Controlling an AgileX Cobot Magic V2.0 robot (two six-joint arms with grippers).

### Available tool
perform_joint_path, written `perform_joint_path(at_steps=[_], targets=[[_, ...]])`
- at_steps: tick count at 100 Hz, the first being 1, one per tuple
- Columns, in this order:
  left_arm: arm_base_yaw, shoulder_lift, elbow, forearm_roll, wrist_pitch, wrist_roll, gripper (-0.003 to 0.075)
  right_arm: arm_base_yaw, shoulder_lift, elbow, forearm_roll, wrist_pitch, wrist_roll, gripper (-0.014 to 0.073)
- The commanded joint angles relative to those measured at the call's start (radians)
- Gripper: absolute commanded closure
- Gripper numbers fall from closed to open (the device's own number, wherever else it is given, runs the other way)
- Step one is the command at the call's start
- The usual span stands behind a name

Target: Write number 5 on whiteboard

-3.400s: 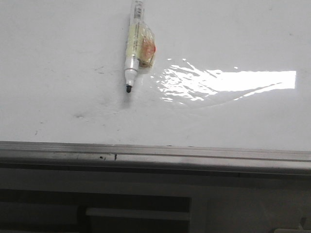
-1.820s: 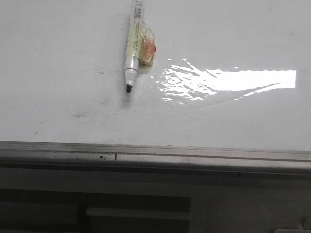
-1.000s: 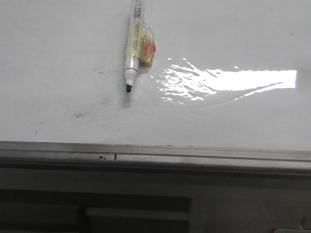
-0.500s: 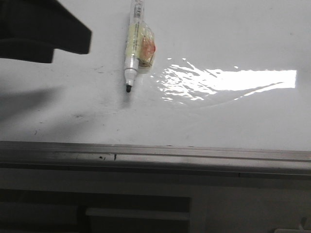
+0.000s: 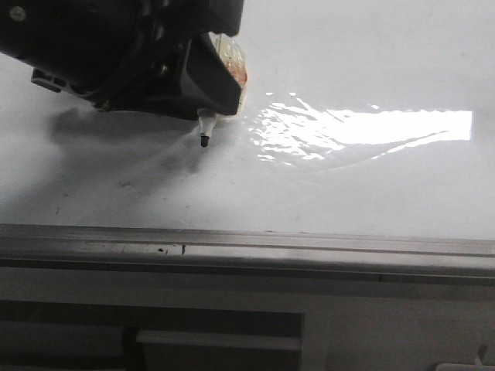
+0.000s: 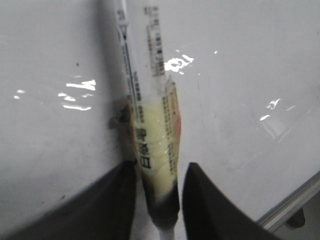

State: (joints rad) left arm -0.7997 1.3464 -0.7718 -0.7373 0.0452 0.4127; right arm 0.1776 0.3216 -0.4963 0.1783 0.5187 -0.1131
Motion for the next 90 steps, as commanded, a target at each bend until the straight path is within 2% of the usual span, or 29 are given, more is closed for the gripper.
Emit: perform_joint_path(at_steps=[1, 10, 17, 26, 36, 42, 50, 66, 90], targets=[[-0.004, -0.012, -0.031, -0.01, -0.017, -0.002, 0.0738, 0.0, 0.016, -0.037, 0.023, -0.067, -0.012, 0.0175], [-0.004, -0.027, -0.031, -0.005, 0.038, -0.002, 0.0741, 0.0, 0.016, -0.052, 0.053, -0.057, -0.024, 0.0175], [-0.007, -0.053, -0.031, 0.045, 0.111, 0.003, 0.0741, 0.002, 0.016, -0.067, 0.12, -0.035, -0.121, 0.0175], [-0.041, -0.098, -0.031, 0.184, 0.219, 0.054, 0.0741, 0.031, 0.029, -0.084, 0.289, 0.025, -0.346, 0.0175], [-0.111, -0.149, -0.031, 0.284, 0.337, 0.238, 0.0741, 0.082, 0.068, -0.088, 0.501, 0.127, -0.631, 0.0175], [-0.16, -0.174, -0.021, 0.302, 0.386, 0.358, 0.0741, 0.117, 0.105, -0.088, 0.585, 0.174, -0.734, 0.0175], [-0.211, -0.201, -0.002, 0.308, 0.377, 0.46, 0.0741, 0.156, 0.152, -0.089, 0.641, 0.187, -0.837, 0.0174], [-0.26, -0.214, 0.015, 0.308, 0.289, 0.468, 0.0741, 0.234, 0.244, -0.091, 0.738, 0.189, -1.008, 0.0174], [-0.271, -0.214, 0.015, 0.306, 0.254, 0.468, 0.0741, 0.331, 0.349, -0.103, 0.756, 0.152, -1.078, 0.0174]])
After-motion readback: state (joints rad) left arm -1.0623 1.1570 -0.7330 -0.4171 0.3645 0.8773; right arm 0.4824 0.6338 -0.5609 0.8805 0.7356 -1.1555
